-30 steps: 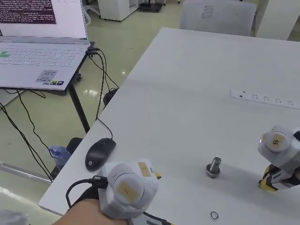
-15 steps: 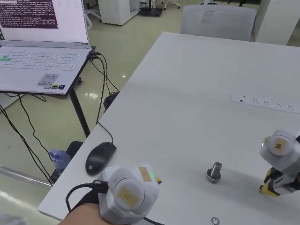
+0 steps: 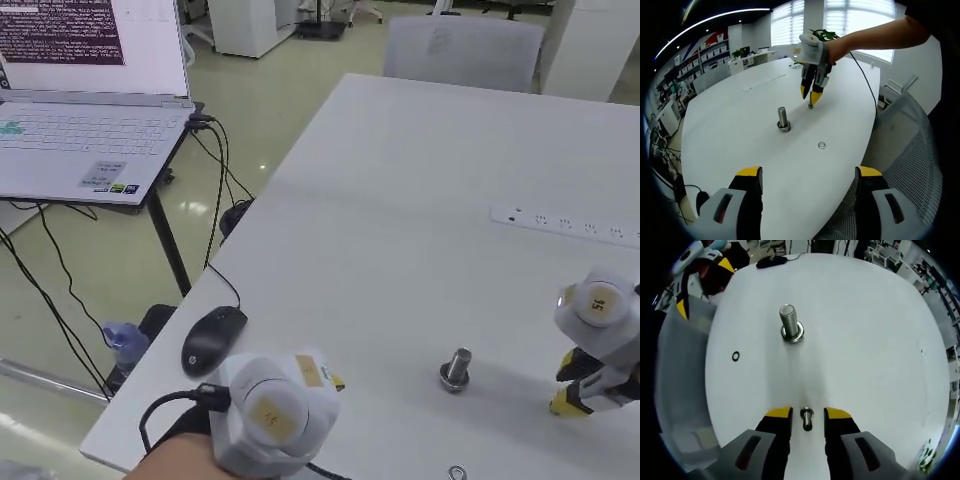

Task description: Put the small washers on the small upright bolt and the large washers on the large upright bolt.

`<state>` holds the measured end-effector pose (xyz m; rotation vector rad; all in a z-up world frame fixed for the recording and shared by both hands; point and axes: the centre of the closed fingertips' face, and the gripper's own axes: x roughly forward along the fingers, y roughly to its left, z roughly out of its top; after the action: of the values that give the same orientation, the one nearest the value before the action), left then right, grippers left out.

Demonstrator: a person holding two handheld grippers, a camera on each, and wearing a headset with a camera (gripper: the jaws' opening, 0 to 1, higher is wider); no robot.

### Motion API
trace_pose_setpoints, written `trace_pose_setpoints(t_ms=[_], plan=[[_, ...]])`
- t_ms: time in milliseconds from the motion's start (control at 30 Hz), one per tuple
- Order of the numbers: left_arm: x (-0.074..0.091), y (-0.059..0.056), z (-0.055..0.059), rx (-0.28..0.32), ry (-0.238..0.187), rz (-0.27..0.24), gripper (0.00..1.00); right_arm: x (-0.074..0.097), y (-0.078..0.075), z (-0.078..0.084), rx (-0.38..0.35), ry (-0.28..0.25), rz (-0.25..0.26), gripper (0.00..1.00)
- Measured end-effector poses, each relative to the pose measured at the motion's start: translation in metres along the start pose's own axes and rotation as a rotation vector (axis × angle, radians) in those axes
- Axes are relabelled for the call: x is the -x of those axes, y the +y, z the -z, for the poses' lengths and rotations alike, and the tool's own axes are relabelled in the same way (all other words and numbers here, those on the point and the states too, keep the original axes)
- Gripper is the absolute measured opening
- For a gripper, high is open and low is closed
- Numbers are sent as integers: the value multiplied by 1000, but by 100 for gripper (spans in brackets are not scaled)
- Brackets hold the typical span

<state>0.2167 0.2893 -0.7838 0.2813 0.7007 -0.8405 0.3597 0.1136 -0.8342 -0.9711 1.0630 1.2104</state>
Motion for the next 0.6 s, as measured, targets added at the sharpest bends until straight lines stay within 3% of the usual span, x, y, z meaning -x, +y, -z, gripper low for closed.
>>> trace_pose_setpoints(t_ms=[267, 600], plan=[[0, -1, -1, -5, 0, 0, 75, 11, 9, -25, 39, -44, 3, 26], [0, -3, -1, -11, -2, -2, 75, 13, 32, -47, 95, -75, -16, 26]])
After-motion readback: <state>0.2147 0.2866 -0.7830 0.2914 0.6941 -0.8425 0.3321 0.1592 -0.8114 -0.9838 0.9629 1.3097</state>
